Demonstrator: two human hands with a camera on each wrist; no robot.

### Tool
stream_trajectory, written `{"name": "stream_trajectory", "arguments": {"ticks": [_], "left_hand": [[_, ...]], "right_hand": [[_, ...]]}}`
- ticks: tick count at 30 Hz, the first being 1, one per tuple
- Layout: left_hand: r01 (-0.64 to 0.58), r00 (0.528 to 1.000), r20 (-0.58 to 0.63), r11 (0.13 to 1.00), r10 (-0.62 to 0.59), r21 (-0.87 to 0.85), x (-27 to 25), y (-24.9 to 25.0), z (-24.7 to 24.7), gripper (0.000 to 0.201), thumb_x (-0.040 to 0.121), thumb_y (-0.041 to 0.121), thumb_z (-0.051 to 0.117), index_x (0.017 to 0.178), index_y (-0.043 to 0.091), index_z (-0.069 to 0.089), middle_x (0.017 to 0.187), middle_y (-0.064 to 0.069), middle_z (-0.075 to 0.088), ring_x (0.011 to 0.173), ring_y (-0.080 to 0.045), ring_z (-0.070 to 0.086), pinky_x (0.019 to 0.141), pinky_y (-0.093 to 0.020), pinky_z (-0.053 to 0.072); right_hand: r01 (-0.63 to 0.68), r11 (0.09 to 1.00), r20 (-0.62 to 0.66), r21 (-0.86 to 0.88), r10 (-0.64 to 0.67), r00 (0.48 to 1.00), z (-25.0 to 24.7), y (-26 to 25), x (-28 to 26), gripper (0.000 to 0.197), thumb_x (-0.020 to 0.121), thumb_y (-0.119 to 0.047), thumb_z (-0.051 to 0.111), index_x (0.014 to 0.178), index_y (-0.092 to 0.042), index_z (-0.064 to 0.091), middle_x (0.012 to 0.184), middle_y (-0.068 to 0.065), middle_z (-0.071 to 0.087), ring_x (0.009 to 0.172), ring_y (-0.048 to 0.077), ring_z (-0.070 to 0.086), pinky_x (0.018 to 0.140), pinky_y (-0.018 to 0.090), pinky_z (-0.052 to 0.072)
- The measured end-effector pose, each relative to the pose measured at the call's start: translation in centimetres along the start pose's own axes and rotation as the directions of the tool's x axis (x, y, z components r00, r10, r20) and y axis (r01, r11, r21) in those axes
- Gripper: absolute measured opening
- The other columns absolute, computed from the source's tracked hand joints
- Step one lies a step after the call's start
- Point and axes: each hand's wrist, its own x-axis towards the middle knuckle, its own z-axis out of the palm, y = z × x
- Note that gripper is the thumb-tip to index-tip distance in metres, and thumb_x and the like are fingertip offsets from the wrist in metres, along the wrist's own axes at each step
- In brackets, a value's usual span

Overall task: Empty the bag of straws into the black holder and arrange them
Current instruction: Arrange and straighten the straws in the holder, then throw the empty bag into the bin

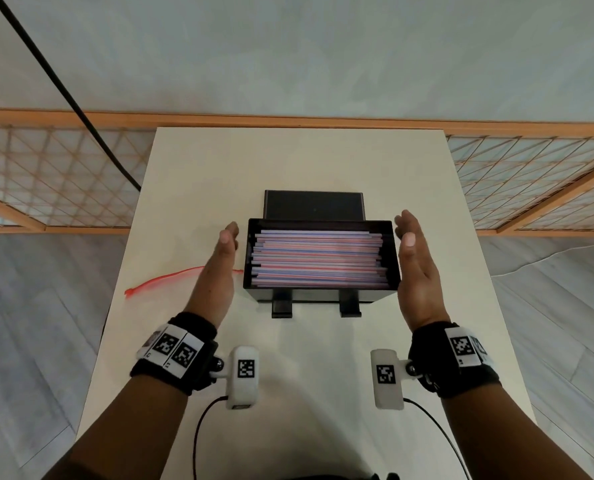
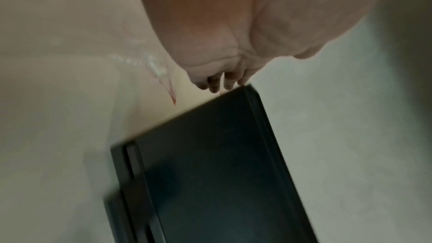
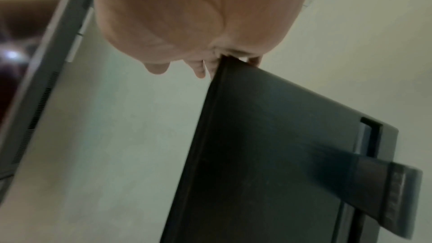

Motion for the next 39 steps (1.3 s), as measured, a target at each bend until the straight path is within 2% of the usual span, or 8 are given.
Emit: {"name": "stream_trajectory", "arguments": {"ticks": [4,7,9,16,25,31,37,39], "left_hand": [[-0.103,0.963,-0.122,0.746,0.241,0.657,-0.6,-1.2,-3.9,0.053,0.091,0.020,0.055,0.144,0.019,0.052,0.146,-0.004,0.054,0.140,-0.026,0.044,0.117,-0.041,0.033],[0.104,0.994,-0.092,0.320,-0.051,0.942,-0.2,-3.3,-5.5,0.086,0.084,0.045,0.061,0.158,0.025,0.022,0.164,-0.006,0.020,0.153,-0.035,0.015,0.117,-0.063,0.018],[0.258,0.934,-0.178,0.240,-0.309,0.936,-0.3,-5.2,-5.4,0.101,0.085,0.061,0.063,0.161,0.032,0.004,0.169,-0.001,0.000,0.156,-0.033,0.003,0.117,-0.067,0.015],[0.182,0.982,-0.181,0.447,-0.046,0.876,-1.3,-8.1,-6.1,0.024,0.093,0.015,0.063,0.114,0.006,0.068,0.118,-0.016,0.062,0.116,-0.036,0.056,0.101,-0.041,0.041],[0.044,0.994,-0.108,0.887,0.006,0.459,-6.9,-4.4,-12.8,0.014,0.099,0.027,0.060,0.087,0.020,0.061,0.072,0.004,0.062,0.066,-0.008,0.055,0.061,-0.020,0.039],[0.003,0.991,-0.131,0.980,-0.030,-0.199,-11.4,-4.0,-15.0,0.029,0.089,0.045,0.069,0.103,0.020,0.070,0.096,-0.004,0.075,0.088,-0.016,0.068,0.088,-0.049,0.056],[-0.129,0.905,-0.234,0.755,0.354,0.643,-16.5,-6.1,-17.3,0.123,0.059,0.090,0.063,0.158,0.031,0.020,0.164,0.010,0.019,0.153,-0.018,0.021,0.121,-0.050,0.029],[-0.142,0.910,-0.222,0.766,0.350,0.627,-17.3,-7.5,-17.9,0.145,0.048,0.092,0.067,0.161,0.033,-0.002,0.170,0.005,-0.001,0.158,-0.022,0.003,0.122,-0.060,0.023]], "right_hand": [[0.266,0.962,-0.051,-0.060,-0.269,0.962,0.2,-1.9,-2.0,0.041,0.104,-0.024,0.036,0.140,-0.009,0.049,0.136,0.004,0.057,0.130,0.013,0.052,0.106,0.019,0.039],[0.393,0.910,0.071,-0.132,-0.387,0.919,2.1,-2.9,-3.4,0.030,0.099,-0.015,0.049,0.127,-0.008,0.058,0.126,0.001,0.060,0.119,0.018,0.058,0.100,0.034,0.047],[0.488,0.852,0.207,-0.189,-0.452,0.868,3.9,-3.4,-4.2,0.027,0.096,-0.008,0.057,0.122,-0.009,0.062,0.123,-0.002,0.061,0.119,0.018,0.057,0.101,0.038,0.047],[0.622,0.756,0.710,-0.204,-0.323,0.626,10.7,-4.6,-7.7,0.040,0.095,-0.019,0.059,0.135,-0.018,0.055,0.139,-0.002,0.049,0.129,0.013,0.049,0.104,0.025,0.046],[0.737,0.539,0.873,-0.408,-0.007,0.488,19.8,-2.4,-9.2,0.117,0.072,-0.072,0.068,0.158,-0.030,0.000,0.166,0.001,0.007,0.151,0.024,0.014,0.113,0.046,0.035],[0.470,0.859,0.811,-0.205,-0.120,0.572,26.0,-4.1,-10.2,0.067,0.085,-0.018,0.071,0.142,-0.025,0.037,0.132,-0.013,0.052,0.113,0.005,0.056,0.092,0.003,0.040],[0.301,0.914,0.787,-0.271,0.030,0.616,30.6,-8.0,-10.4,0.014,0.098,-0.023,0.057,0.099,-0.037,0.061,0.085,-0.025,0.068,0.085,-0.004,0.066,0.074,0.013,0.049],[0.113,0.969,0.856,-0.221,0.137,0.498,31.8,-9.0,-11.4,0.031,0.094,-0.007,0.057,0.104,-0.034,0.067,0.093,-0.017,0.074,0.089,0.001,0.070,0.076,0.019,0.056]]}}
